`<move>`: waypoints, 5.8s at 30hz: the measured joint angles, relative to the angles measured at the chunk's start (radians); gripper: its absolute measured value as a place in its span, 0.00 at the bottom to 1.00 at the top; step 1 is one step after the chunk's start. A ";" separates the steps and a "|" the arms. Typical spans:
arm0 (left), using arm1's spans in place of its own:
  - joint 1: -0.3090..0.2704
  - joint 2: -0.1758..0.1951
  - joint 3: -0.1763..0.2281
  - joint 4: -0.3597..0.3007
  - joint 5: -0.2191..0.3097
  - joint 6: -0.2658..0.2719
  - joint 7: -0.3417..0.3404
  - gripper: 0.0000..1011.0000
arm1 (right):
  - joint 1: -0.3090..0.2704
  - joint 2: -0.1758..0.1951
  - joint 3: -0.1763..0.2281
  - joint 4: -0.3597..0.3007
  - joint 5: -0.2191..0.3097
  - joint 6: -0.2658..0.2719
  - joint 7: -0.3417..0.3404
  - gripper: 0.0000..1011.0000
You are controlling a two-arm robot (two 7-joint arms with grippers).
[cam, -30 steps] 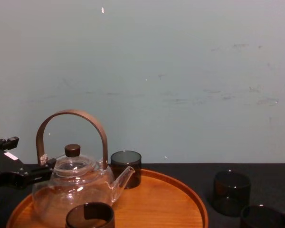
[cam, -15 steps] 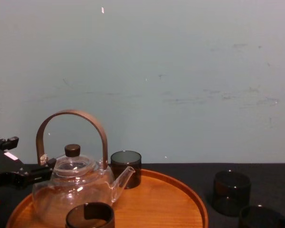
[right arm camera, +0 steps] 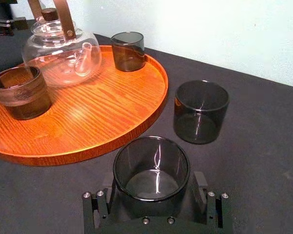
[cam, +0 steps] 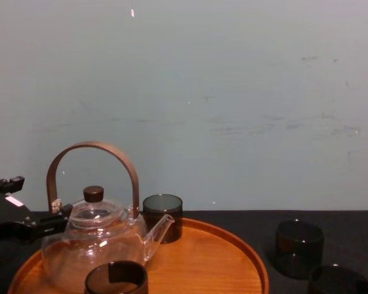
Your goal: Pick up the glass from the table and place it on the tray.
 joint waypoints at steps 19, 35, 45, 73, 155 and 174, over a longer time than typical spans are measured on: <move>0.000 0.000 0.000 0.000 0.000 0.000 0.000 0.99 | 0.077 -0.043 -0.036 0.091 -0.029 -0.015 0.030 0.99; 0.000 0.000 0.000 0.000 0.000 0.000 0.000 0.99 | 0.095 -0.059 -0.043 0.127 -0.031 -0.033 0.041 0.98; 0.000 0.000 0.000 0.000 0.000 0.000 0.000 0.99 | 0.094 -0.058 -0.043 0.124 -0.030 -0.032 0.041 0.90; 0.000 0.000 0.000 0.000 0.000 0.000 0.000 0.99 | 0.062 -0.019 -0.063 0.002 0.006 -0.026 0.073 0.90; 0.000 0.000 0.000 0.000 0.000 0.000 0.000 0.99 | 0.323 -0.224 -0.249 0.327 -0.081 -0.077 0.164 0.90; 0.000 0.000 0.000 0.000 0.000 0.000 0.000 0.99 | 0.317 -0.219 -0.245 0.314 -0.079 -0.078 0.163 0.99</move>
